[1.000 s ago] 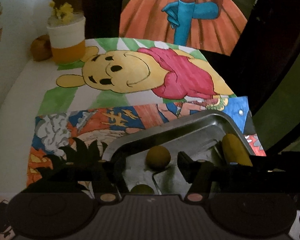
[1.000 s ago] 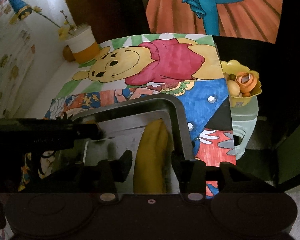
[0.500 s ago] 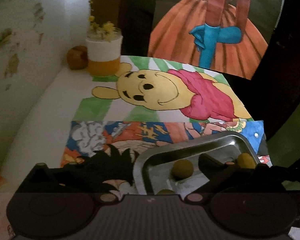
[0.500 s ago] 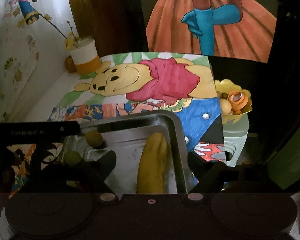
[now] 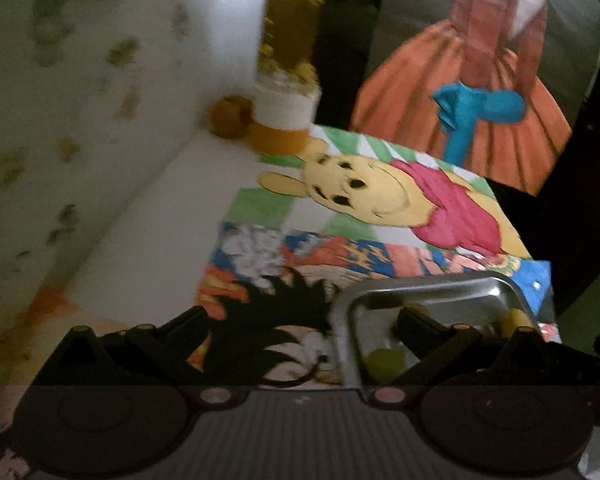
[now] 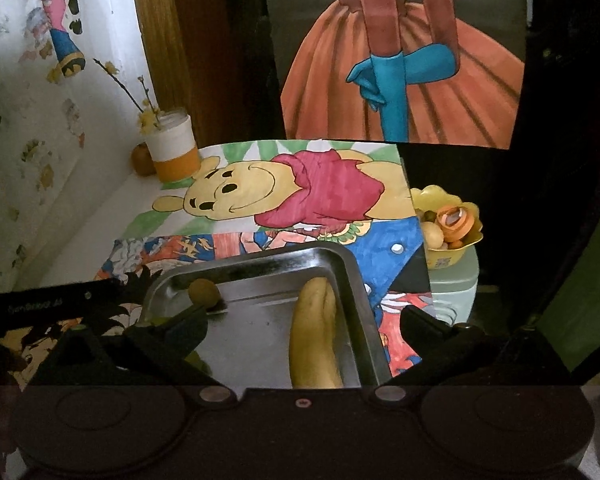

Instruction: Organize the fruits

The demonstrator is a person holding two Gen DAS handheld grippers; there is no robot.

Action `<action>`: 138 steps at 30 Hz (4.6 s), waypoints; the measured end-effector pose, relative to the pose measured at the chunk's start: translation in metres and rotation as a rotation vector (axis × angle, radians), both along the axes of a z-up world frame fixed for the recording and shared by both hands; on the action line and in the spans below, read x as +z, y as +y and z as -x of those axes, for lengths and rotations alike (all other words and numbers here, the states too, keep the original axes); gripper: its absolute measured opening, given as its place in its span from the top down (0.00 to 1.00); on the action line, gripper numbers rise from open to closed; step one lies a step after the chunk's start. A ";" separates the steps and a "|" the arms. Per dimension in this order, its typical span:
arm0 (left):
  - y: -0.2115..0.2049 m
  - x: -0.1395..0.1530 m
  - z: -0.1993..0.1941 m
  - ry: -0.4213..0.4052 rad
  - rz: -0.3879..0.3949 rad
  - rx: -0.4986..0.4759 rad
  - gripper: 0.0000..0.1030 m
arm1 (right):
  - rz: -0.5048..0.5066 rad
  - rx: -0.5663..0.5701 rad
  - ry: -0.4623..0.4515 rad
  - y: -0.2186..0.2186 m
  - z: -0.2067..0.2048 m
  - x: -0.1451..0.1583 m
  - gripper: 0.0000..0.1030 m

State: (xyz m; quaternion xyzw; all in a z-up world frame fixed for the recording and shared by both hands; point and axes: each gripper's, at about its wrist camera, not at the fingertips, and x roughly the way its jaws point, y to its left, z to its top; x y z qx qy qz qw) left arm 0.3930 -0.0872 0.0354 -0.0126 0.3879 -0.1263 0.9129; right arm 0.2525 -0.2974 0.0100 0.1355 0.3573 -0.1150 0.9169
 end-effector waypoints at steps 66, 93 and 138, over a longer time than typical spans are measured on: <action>0.055 -0.002 0.172 -0.079 0.088 0.199 0.00 | 0.053 0.133 -0.092 0.038 0.112 0.011 0.01; 0.055 0.044 0.334 -0.329 0.019 0.339 0.00 | -0.038 0.265 -0.443 0.026 0.277 0.037 0.00; 0.072 0.004 0.401 -0.409 0.024 0.309 0.00 | 0.065 0.296 -0.500 0.076 0.323 -0.010 0.00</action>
